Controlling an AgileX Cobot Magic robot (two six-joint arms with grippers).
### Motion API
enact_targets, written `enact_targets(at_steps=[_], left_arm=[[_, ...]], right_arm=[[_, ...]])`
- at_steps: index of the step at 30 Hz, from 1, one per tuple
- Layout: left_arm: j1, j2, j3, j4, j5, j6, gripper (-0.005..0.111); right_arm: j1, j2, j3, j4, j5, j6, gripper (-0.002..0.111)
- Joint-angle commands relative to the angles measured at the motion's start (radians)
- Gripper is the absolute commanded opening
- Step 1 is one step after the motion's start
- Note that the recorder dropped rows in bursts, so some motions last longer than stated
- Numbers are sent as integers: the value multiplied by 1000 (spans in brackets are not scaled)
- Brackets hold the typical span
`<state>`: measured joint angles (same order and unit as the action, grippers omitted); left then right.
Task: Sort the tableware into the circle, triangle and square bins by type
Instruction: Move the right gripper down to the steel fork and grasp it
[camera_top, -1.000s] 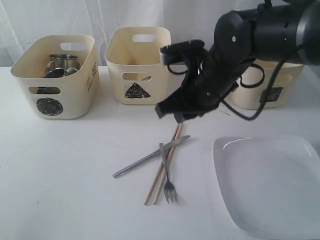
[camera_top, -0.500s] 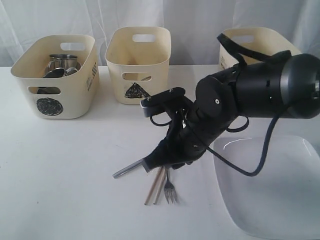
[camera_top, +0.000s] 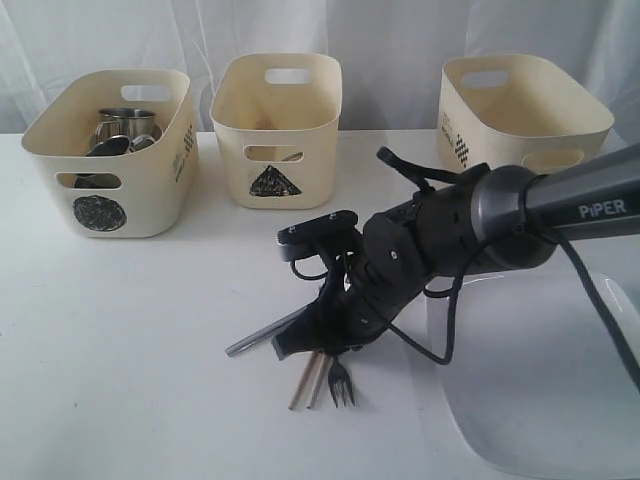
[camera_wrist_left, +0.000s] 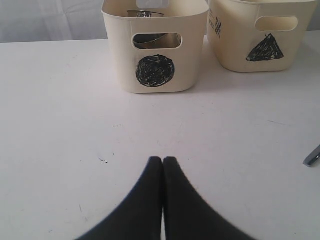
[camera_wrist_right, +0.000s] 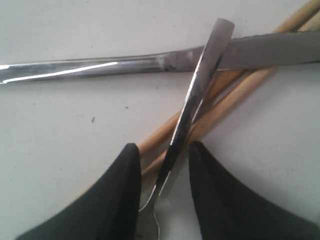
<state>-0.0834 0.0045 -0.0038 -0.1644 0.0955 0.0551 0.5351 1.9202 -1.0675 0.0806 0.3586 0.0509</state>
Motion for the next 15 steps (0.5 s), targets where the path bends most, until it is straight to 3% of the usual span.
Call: enact_targets(at_steps=[1,6,15], left_arm=[[0,-5,4,-5,2,-4,0],[0,-5,4,-5,2,-4,0],[0,-5,4,-5,2,-4,0]], right_arm=[[2,7,-4,-8,-12,6,32],[2,6,-4,-8,-12,23,31],[2,6,-4,-8,9,36,0]])
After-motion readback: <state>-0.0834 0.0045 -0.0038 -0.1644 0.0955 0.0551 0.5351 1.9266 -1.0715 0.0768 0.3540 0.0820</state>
